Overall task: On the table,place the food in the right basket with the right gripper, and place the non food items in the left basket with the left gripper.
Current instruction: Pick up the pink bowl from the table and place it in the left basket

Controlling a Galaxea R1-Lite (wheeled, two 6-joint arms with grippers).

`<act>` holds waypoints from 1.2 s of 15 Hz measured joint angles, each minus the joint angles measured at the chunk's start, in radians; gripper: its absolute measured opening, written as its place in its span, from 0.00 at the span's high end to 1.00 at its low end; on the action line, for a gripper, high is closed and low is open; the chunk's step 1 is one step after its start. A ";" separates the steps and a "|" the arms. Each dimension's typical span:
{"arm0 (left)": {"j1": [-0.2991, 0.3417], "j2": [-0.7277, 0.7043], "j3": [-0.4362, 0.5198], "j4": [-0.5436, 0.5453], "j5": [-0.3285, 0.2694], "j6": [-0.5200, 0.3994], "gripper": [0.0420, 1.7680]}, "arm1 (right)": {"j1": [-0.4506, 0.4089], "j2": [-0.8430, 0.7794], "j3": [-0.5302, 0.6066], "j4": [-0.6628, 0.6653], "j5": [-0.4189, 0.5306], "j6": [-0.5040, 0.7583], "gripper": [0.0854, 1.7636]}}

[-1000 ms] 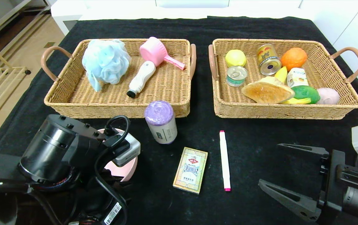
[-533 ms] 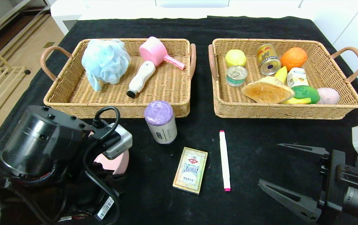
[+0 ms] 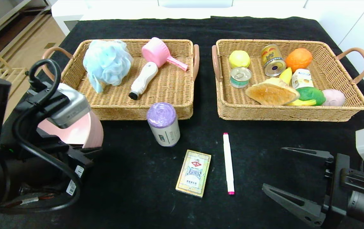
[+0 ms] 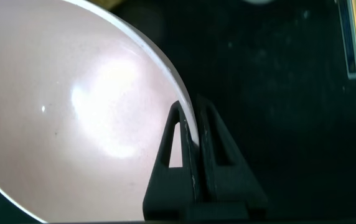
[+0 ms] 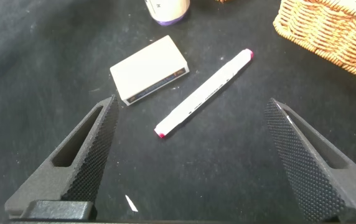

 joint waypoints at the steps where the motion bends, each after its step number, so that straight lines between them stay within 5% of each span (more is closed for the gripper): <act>1: 0.009 -0.003 -0.020 -0.003 0.006 0.005 0.93 | 0.000 0.000 0.000 0.000 0.000 0.000 0.03; 10: 0.066 0.171 -0.317 -0.141 0.005 0.060 0.93 | -0.011 0.007 -0.001 0.000 0.000 0.001 0.03; 18: 0.087 0.391 -0.588 -0.155 -0.027 0.089 0.93 | -0.016 0.007 -0.002 0.000 0.000 0.001 0.03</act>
